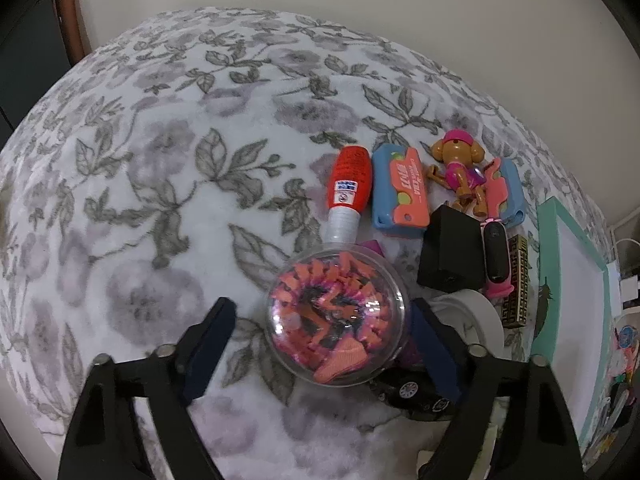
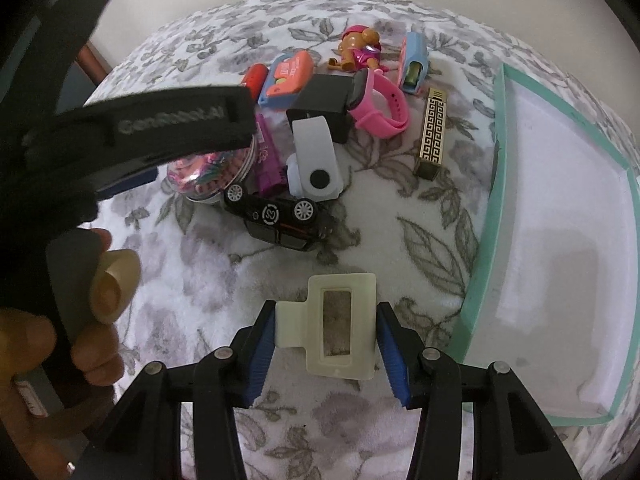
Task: Organize rigid objects
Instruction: 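Grasp the clear dome of pink pieces with the left tool, then carry the dome and clip into the teal-rimmed tray and open both tools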
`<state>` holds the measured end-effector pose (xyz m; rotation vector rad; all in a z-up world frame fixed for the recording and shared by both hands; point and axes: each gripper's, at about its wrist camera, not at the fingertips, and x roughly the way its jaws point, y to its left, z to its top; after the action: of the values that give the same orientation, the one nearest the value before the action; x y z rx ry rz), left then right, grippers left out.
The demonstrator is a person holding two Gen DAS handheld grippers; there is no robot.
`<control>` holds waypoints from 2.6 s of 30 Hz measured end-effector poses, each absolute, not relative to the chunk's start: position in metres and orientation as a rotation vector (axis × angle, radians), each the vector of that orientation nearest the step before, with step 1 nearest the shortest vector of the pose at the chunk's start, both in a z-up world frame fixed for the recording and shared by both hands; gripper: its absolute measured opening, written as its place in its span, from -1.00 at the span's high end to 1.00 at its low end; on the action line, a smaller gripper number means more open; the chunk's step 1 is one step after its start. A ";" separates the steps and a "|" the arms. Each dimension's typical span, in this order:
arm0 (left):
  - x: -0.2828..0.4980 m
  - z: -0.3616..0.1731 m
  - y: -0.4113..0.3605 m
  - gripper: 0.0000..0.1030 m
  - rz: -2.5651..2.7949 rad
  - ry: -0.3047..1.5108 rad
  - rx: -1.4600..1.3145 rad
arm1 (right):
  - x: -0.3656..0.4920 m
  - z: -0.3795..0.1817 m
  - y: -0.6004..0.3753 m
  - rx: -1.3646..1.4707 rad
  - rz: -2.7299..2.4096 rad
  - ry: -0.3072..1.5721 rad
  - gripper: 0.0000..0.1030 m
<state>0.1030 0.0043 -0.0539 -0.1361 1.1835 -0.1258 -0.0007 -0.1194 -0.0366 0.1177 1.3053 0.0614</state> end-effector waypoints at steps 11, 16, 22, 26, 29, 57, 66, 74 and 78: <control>0.107 -0.065 0.001 -0.42 -0.135 1.182 -0.137 | 0.003 -0.040 -0.122 0.122 0.061 1.307 0.00; 0.104 -0.063 0.002 -0.41 -0.138 1.177 -0.132 | 0.003 -0.040 -0.120 0.111 0.063 1.306 0.00; 0.099 -0.063 0.006 -0.40 -0.122 1.181 -0.130 | 0.002 -0.047 -0.118 0.102 0.057 1.321 0.05; 0.092 -0.056 0.015 -0.40 -0.102 1.192 -0.149 | 0.000 -0.040 -0.119 0.124 0.074 1.288 0.05; 0.086 -0.047 0.019 -0.40 -0.095 1.195 -0.162 | -0.003 -0.035 -0.119 0.138 0.095 1.274 0.05; 0.042 0.053 -0.122 -0.40 -0.292 1.089 -0.049 | -0.054 0.055 -0.281 0.274 -0.491 0.875 0.05; 0.044 0.048 -0.174 -0.41 -0.374 1.082 -0.041 | -0.058 0.062 -0.322 0.266 -0.612 0.822 0.04; 0.062 0.032 -0.210 -0.40 -0.423 1.108 -0.055 | -0.042 0.033 -0.352 0.298 -0.626 0.894 0.04; 0.067 0.021 -0.224 -0.41 -0.440 1.110 -0.025 | -0.033 0.019 -0.359 0.308 -0.605 0.931 0.04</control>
<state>0.0665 -0.2241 0.0208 -0.0250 1.1102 -0.4401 -0.0329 -0.3586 0.0187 0.3079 0.9315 -0.6048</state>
